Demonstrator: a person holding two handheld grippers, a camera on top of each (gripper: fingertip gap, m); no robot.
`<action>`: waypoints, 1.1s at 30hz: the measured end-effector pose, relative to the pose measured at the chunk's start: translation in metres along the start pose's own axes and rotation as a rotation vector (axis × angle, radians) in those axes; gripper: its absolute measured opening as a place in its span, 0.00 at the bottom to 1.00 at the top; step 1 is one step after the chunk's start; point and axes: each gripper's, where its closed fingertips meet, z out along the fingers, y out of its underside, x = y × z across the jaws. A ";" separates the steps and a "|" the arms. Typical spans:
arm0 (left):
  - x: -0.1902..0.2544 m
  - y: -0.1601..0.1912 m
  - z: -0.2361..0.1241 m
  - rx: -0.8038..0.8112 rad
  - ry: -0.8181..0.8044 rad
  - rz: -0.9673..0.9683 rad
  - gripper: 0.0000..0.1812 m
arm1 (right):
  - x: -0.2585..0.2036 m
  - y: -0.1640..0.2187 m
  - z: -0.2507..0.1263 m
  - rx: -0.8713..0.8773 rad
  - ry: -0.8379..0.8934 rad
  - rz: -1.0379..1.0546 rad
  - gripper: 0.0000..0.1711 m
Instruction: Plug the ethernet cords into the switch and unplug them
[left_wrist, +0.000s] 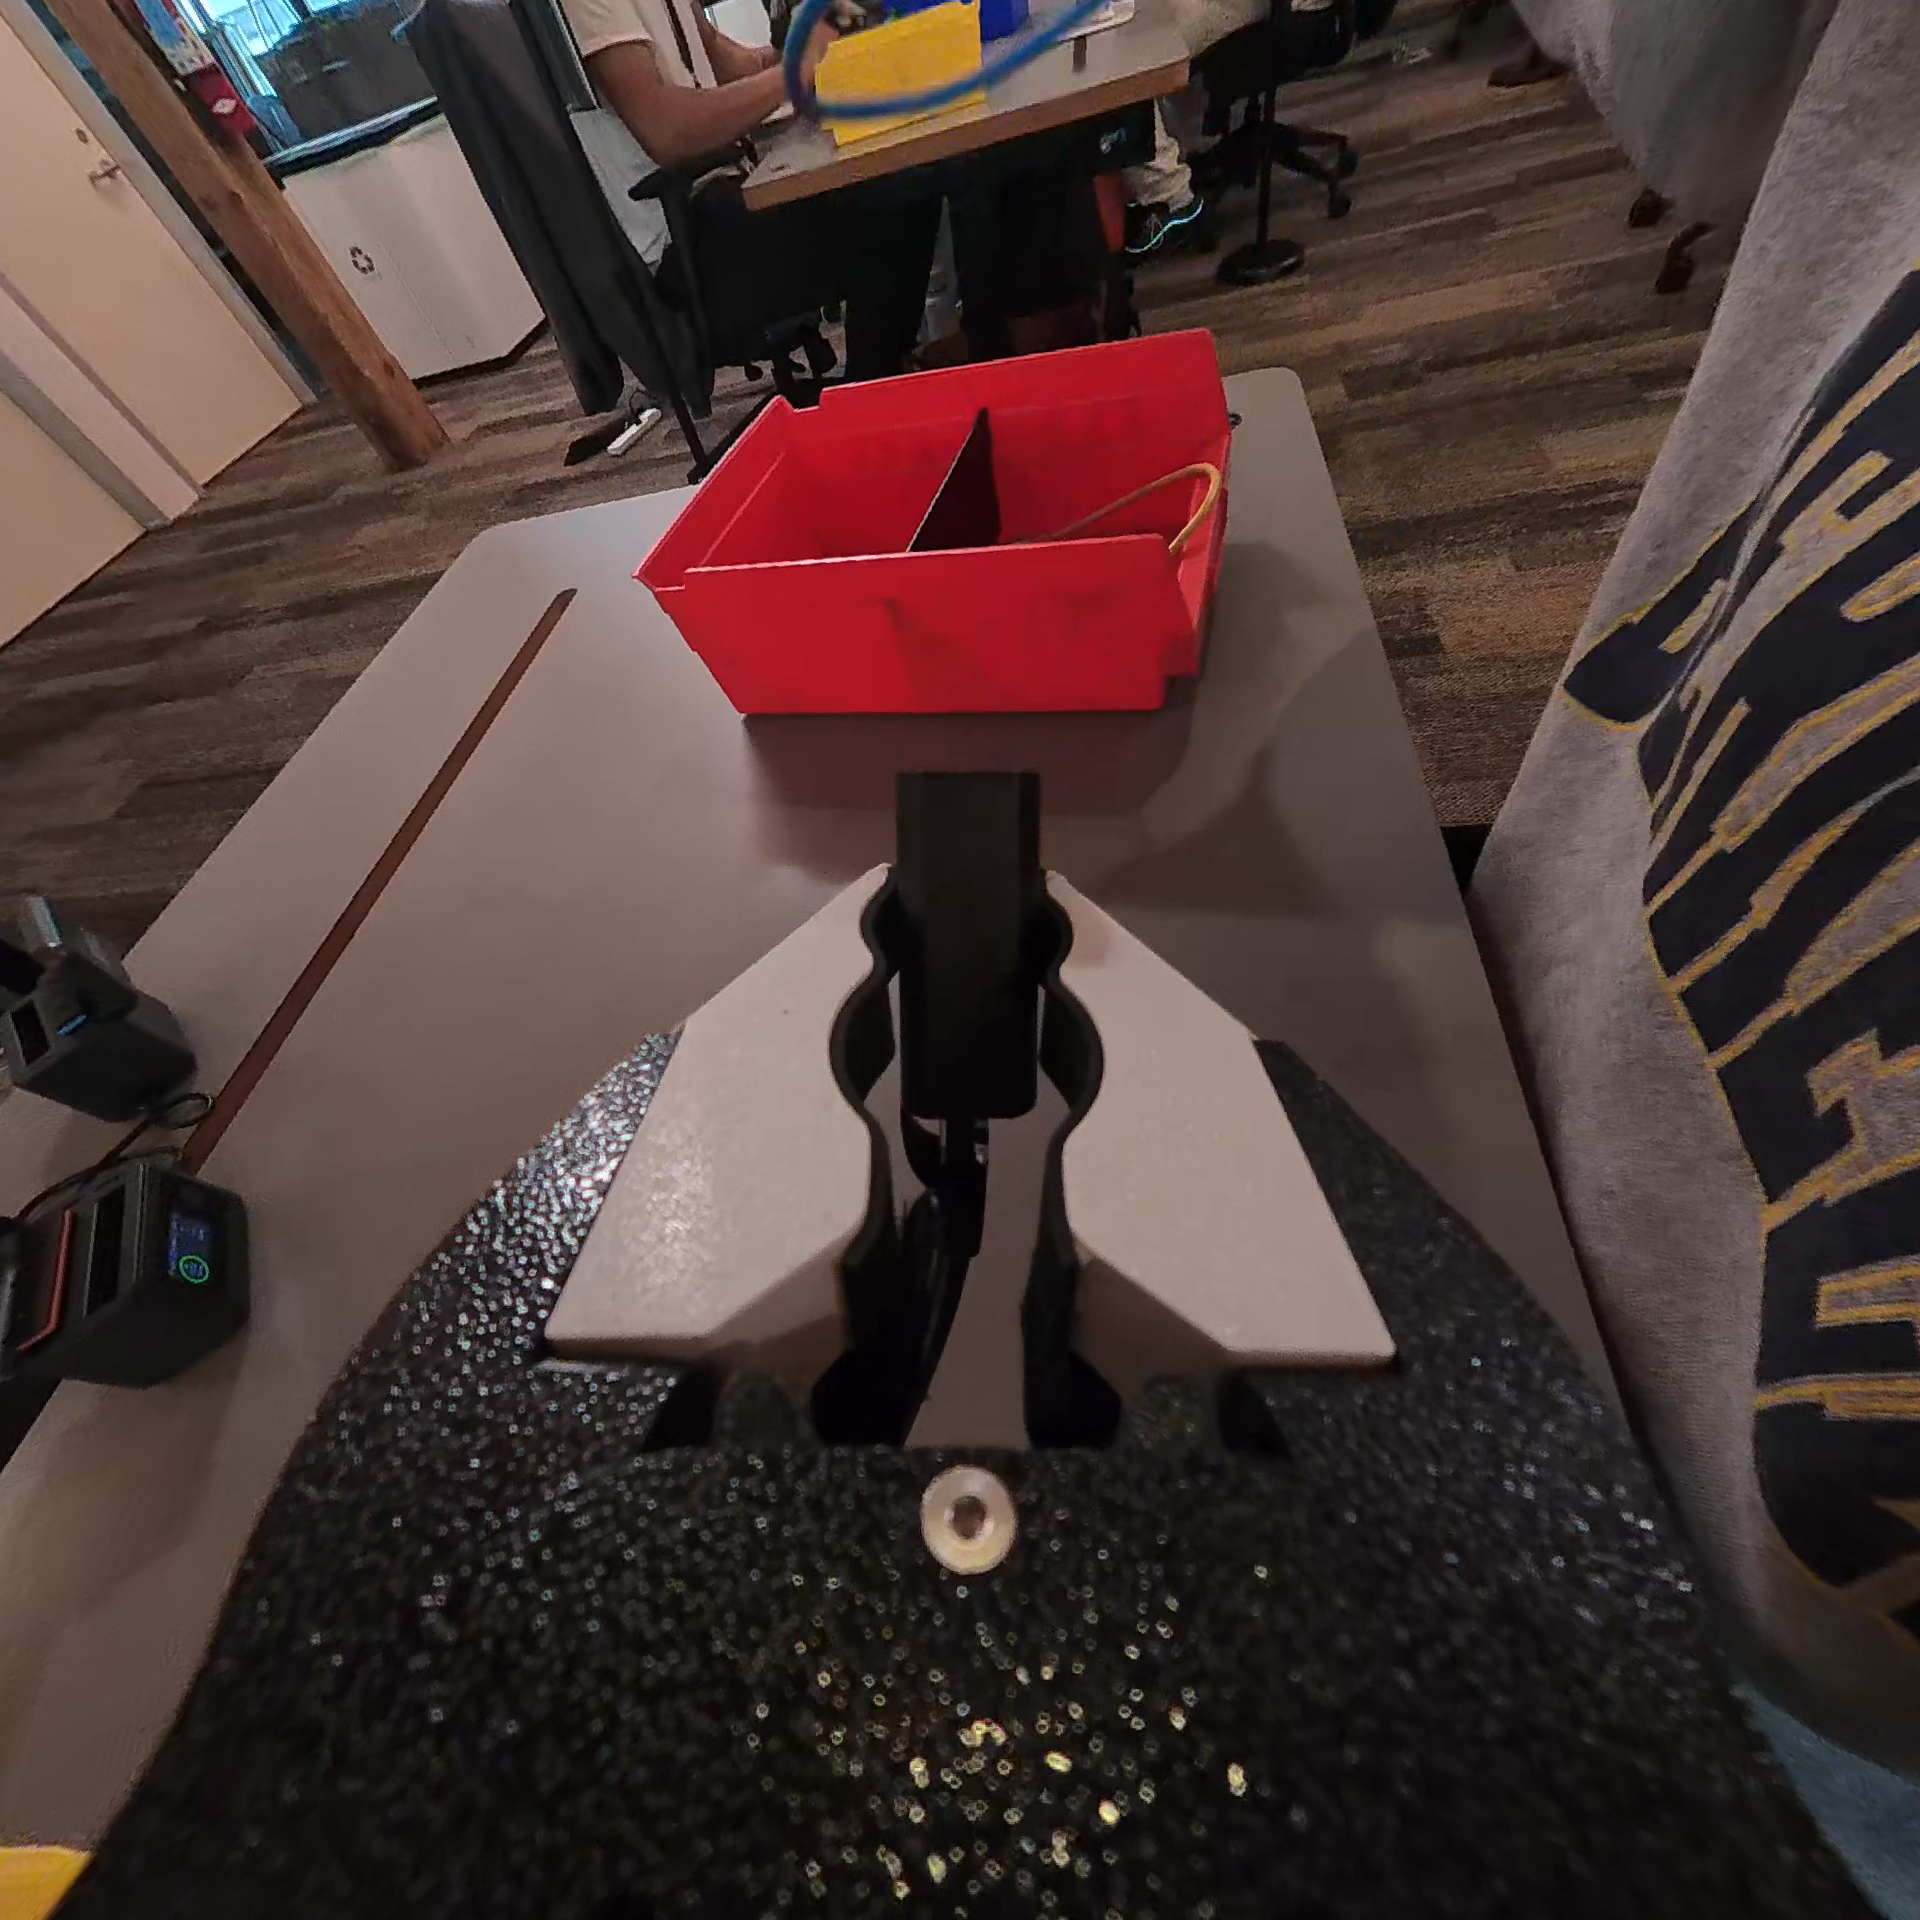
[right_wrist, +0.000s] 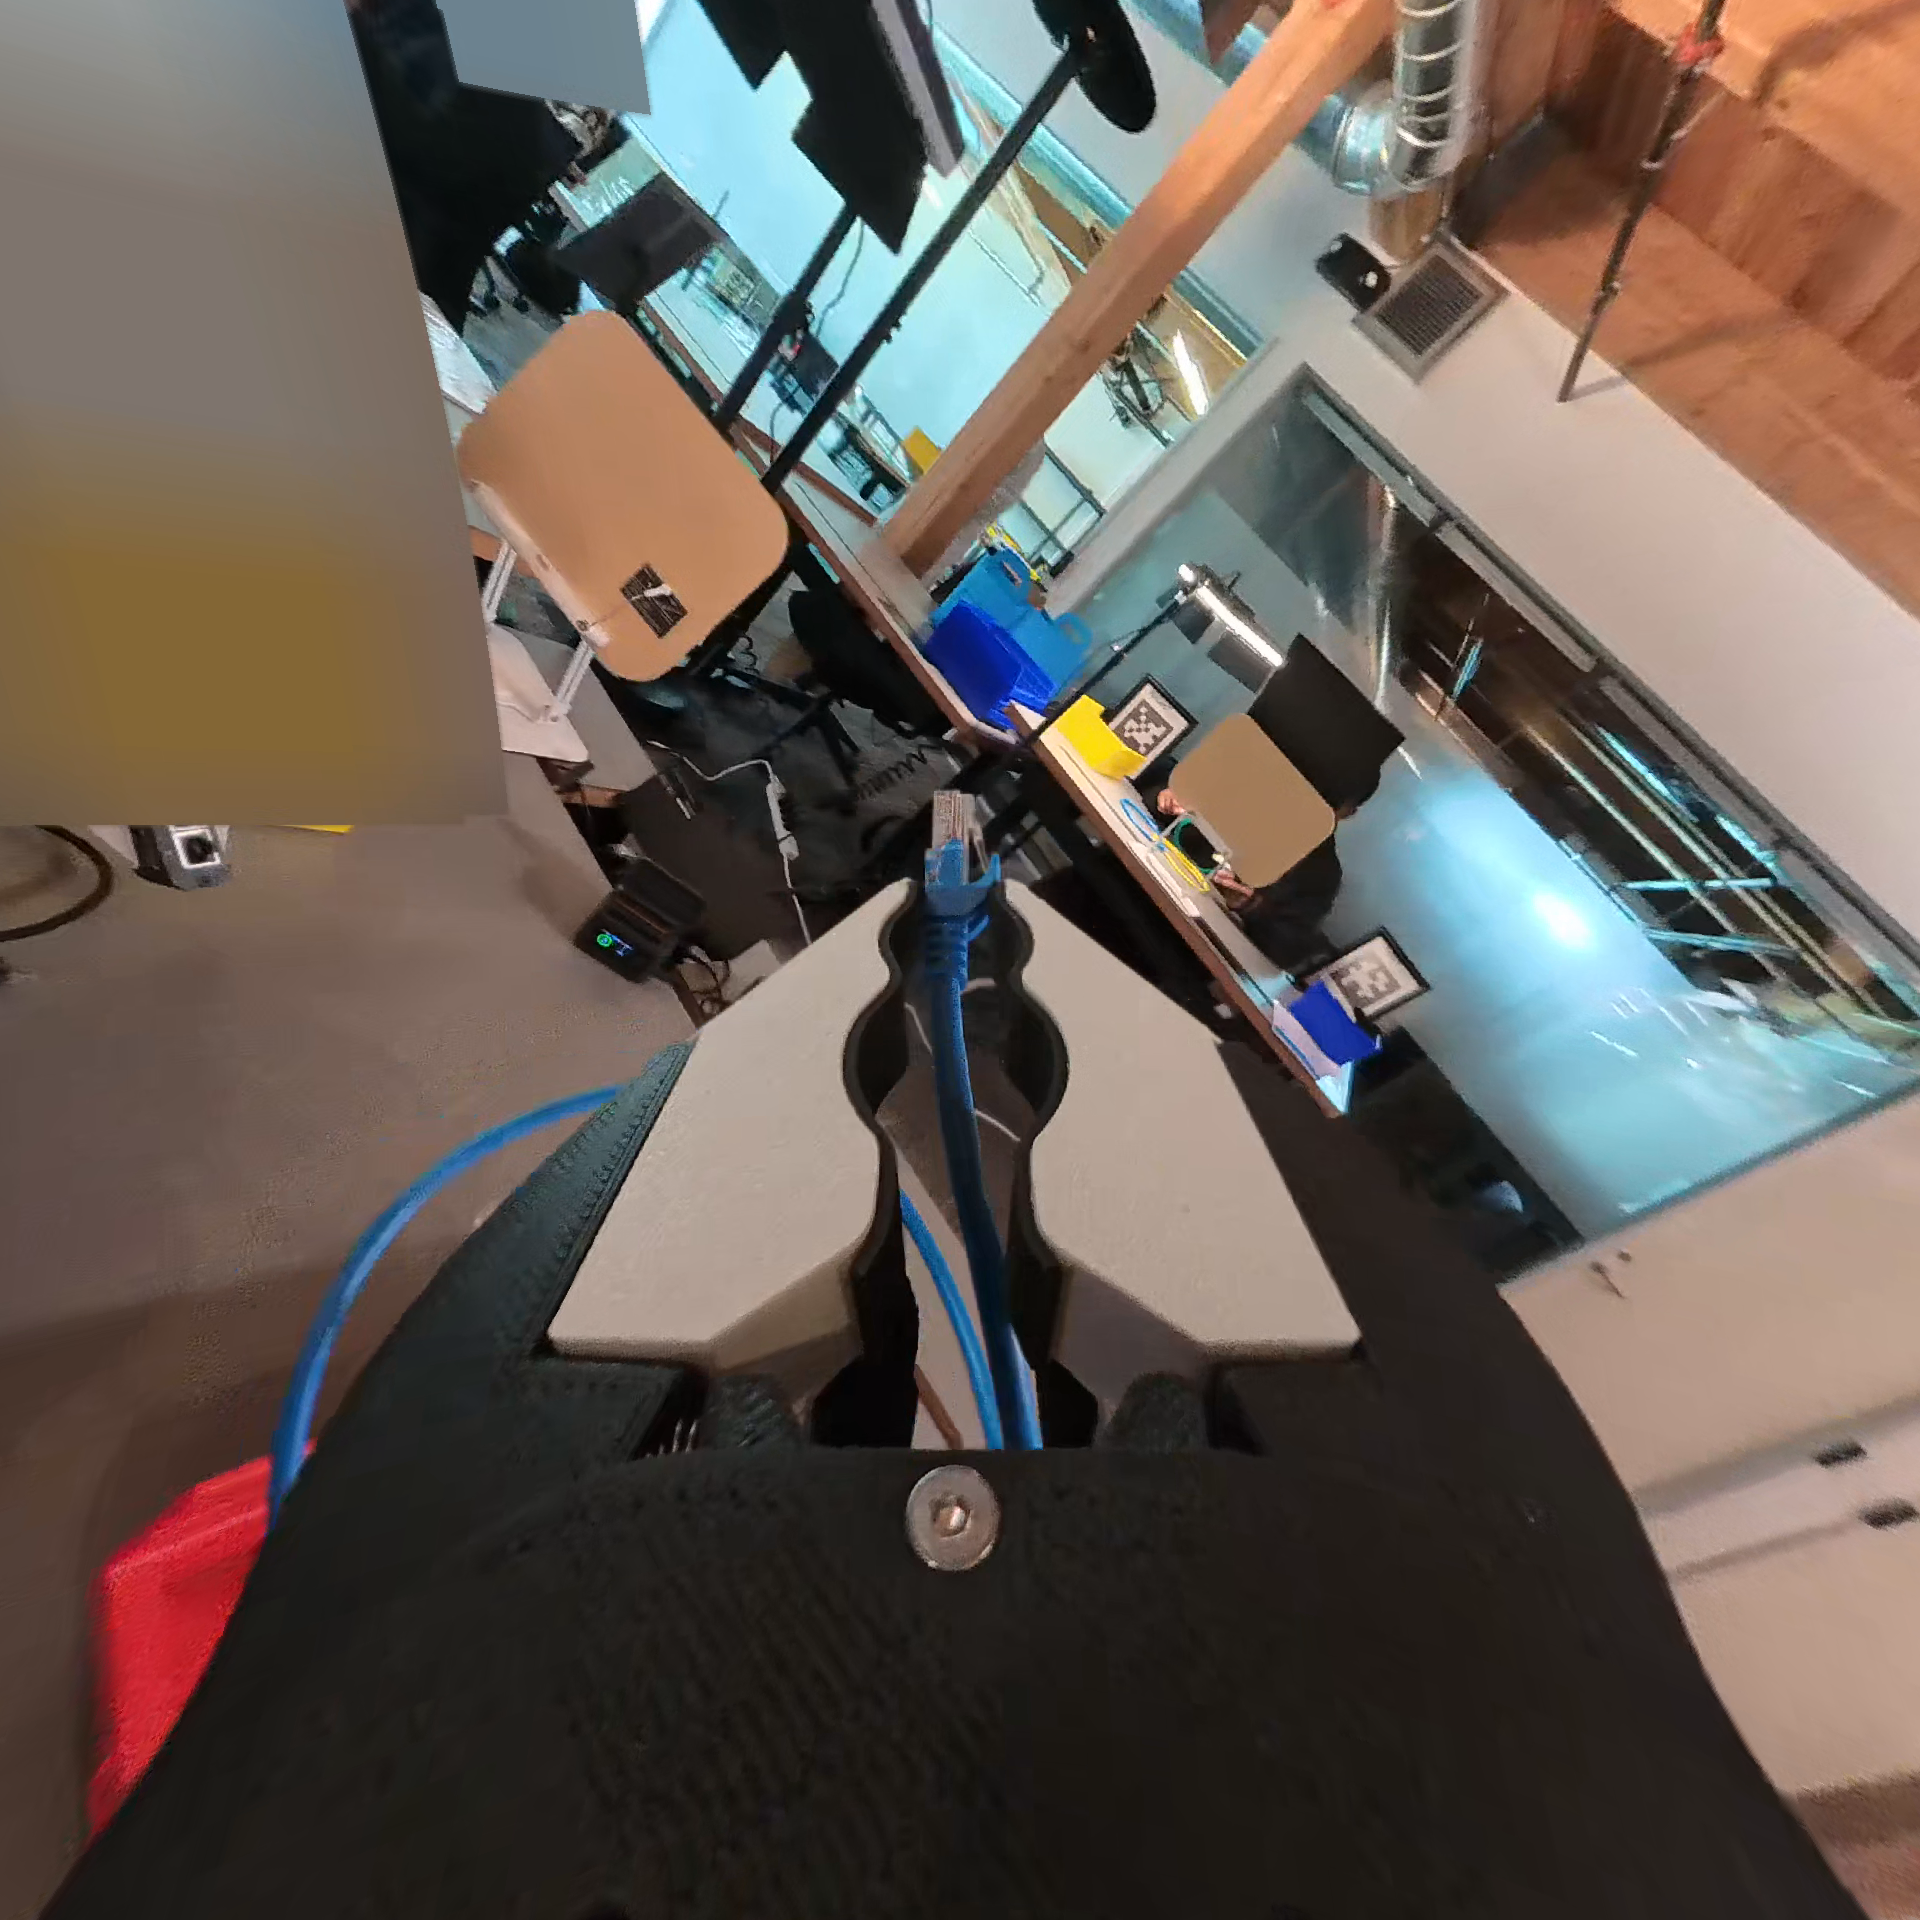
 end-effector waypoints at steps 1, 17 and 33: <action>0.000 0.000 0.001 0.001 0.001 -0.002 0.12 | 0.002 0.007 0.000 -0.012 -0.002 0.020 0.06; 0.003 0.024 0.024 -0.089 0.029 -0.025 0.12 | -0.141 0.281 0.008 -0.623 -0.163 0.155 0.10; -0.021 -0.022 0.023 0.197 -0.099 -0.097 0.11 | -0.156 0.250 0.023 -0.633 -0.237 0.652 0.52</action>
